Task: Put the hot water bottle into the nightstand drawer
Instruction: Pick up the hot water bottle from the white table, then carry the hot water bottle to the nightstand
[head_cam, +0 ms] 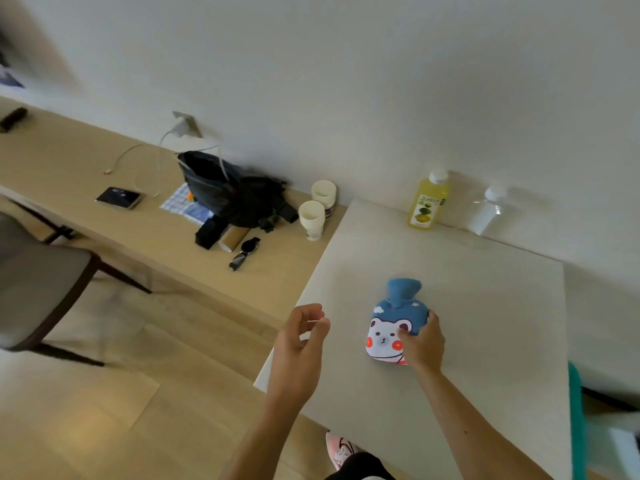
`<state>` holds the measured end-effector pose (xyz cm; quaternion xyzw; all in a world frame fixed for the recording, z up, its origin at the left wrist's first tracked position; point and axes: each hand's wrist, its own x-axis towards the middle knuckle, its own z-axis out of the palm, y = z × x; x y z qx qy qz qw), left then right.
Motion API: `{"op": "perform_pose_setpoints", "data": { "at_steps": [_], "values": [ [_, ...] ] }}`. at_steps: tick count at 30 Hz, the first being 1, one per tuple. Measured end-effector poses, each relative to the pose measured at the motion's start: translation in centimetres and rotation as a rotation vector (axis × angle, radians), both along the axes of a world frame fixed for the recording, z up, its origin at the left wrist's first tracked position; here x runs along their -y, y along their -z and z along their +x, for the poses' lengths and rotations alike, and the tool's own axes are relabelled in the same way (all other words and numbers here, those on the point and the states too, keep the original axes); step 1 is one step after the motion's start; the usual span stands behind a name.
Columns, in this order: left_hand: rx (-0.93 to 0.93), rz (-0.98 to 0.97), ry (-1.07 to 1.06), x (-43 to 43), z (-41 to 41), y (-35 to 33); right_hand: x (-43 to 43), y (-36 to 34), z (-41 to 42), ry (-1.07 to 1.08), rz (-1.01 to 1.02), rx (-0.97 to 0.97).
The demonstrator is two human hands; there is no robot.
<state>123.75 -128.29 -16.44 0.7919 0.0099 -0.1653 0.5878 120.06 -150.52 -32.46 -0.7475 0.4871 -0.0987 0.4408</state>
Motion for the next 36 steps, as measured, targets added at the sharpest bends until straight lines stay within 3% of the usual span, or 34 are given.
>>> {"op": "perform_pose_setpoints", "data": {
  "at_steps": [7, 20, 31, 36],
  "values": [
    [0.002, -0.105, -0.135, -6.9, -0.8, -0.3, -6.3, -3.7, 2.4, -0.165, -0.013, 0.141],
    [0.134, -0.211, -0.583, -28.0, -4.5, 0.2, -33.2, -13.4, 6.8, -0.871, 0.034, 0.396],
    [0.206, -0.204, -0.99, -44.3, -11.7, -0.8, -55.5, -17.1, 5.2, -1.356, 0.149, 0.484],
    [0.209, -0.181, -1.216, -51.5, -13.6, -0.2, -65.7, -16.9, 4.7, -1.582, 0.22, 0.438]
  ]
}}
